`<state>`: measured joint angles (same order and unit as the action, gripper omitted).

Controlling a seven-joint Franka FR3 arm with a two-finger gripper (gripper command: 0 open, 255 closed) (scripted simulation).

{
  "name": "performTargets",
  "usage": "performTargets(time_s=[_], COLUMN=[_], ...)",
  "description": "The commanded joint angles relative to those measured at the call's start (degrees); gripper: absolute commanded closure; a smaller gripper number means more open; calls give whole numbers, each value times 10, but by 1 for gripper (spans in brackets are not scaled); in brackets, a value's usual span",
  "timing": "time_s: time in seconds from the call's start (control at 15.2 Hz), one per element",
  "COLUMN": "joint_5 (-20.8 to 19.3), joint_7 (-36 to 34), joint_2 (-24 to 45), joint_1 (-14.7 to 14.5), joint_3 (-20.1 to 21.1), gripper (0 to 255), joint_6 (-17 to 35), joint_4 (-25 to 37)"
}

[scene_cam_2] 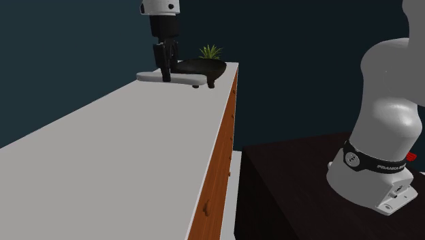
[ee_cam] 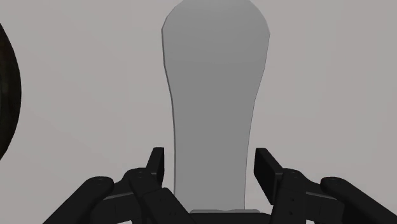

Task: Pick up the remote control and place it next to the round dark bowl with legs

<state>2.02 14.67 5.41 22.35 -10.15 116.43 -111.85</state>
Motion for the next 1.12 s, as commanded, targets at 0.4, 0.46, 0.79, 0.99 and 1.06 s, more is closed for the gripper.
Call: performTargets(time_s=[0.4, 0.46, 0.79, 0.99, 1.06], joint_5=[6, 7, 12, 14, 14], joint_7=[5, 5, 9, 11, 11], joint_2=[25, 28, 47, 54, 54], joint_1=[1, 1, 2, 2, 2], joint_3=[1, 1, 2, 2, 2], gripper=[255, 255, 255, 255, 255], joint_6=[58, 65, 100, 112, 112], joint_4=[-33, -37, -54, -59, -59])
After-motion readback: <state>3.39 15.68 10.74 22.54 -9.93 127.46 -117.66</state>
